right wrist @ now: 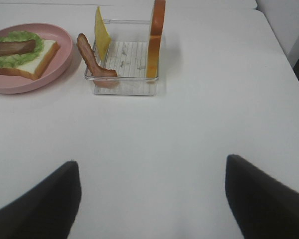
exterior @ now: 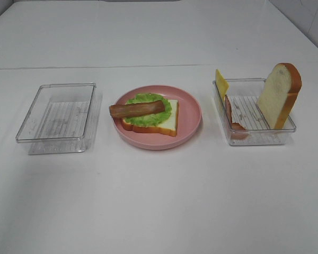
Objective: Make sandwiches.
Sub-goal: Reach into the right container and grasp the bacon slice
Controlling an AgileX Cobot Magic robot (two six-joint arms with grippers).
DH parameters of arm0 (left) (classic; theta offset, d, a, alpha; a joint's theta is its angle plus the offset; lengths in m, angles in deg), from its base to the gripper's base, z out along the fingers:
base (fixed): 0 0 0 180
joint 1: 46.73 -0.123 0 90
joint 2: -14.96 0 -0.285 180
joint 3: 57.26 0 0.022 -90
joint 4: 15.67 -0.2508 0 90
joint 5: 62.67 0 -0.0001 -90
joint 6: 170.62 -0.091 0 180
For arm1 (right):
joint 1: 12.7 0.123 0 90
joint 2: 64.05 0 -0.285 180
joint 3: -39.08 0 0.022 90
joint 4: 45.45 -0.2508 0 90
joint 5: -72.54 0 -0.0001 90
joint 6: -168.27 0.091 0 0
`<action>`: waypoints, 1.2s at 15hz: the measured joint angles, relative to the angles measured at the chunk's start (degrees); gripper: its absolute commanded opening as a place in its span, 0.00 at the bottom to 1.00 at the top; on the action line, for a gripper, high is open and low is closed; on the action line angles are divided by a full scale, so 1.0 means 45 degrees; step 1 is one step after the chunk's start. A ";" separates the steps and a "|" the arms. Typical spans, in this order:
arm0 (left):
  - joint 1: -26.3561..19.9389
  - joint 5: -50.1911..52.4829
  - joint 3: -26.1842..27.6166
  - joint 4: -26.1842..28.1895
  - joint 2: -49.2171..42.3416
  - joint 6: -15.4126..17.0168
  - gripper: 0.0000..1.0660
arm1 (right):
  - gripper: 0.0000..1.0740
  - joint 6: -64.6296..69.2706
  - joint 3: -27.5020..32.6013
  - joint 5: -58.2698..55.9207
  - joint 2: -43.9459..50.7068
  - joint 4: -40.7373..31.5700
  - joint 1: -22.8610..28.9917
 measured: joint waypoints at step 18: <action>0.0000 0.0815 -1.1637 -0.0497 -1.5444 0.0000 0.72 | 0.70 0.0038 -0.0407 0.0993 -0.0917 -0.0407 0.0000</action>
